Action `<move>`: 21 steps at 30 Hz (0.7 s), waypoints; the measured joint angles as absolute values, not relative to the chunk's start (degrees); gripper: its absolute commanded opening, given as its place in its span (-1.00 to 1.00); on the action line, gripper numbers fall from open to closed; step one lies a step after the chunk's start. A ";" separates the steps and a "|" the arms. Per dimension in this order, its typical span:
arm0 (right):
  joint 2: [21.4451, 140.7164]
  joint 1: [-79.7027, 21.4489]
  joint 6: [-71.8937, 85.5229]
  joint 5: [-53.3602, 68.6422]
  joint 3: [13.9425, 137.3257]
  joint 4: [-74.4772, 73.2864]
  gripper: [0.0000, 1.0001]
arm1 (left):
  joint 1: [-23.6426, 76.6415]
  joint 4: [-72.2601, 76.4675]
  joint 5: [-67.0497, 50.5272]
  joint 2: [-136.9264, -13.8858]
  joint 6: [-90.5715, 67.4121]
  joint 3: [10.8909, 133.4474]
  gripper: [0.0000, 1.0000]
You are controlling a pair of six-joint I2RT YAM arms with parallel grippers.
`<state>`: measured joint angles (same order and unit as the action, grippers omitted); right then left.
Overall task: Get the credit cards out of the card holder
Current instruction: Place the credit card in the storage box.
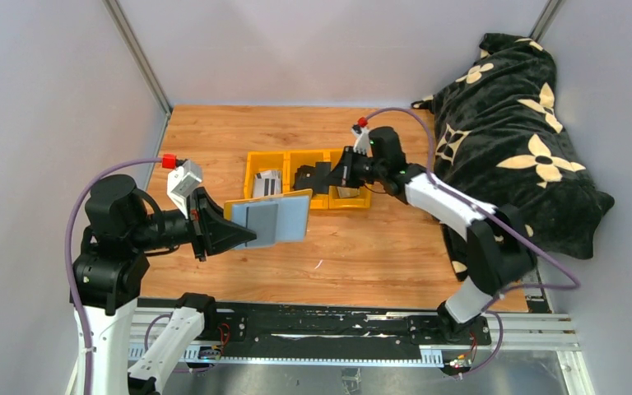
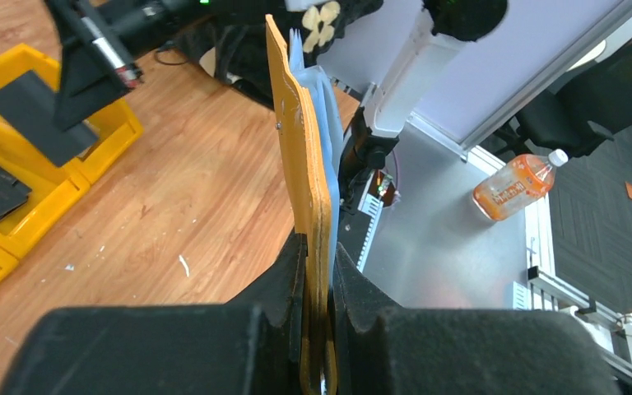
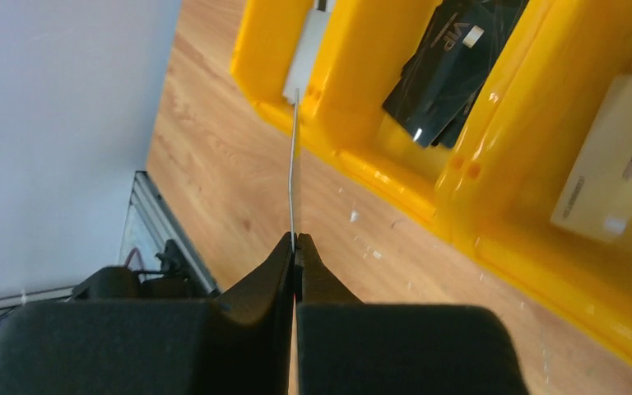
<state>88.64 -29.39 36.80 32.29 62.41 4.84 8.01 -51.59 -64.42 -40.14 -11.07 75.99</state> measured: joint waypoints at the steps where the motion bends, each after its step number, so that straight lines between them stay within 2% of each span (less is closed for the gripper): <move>1: 91.42 -29.58 36.25 31.42 64.49 3.46 -1.00 | 8.01 -51.99 -64.23 -40.01 -10.63 76.05 -1.00; 4: 101.21 -30.28 34.46 29.19 73.56 0.25 -1.00 | 8.01 -53.04 -63.83 -39.81 -9.52 76.09 -1.00; 9: 109.34 -31.90 33.61 27.24 82.00 -1.80 -1.00 | 8.01 -53.65 -63.75 -39.79 -8.49 76.09 -1.00; 15: 117.27 -34.70 33.28 23.35 90.21 -6.00 -1.00 | 8.01 -54.33 -63.79 -39.81 -7.64 76.27 -1.00; 21: 120.14 -36.99 32.97 18.48 92.77 -10.04 -1.00 | 8.01 -54.74 -63.83 -39.90 -6.87 77.10 -1.00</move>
<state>120.14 -36.99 32.97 18.48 92.77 -10.04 8.01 -54.74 -63.83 -39.90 -6.87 77.10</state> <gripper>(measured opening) 0.007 0.119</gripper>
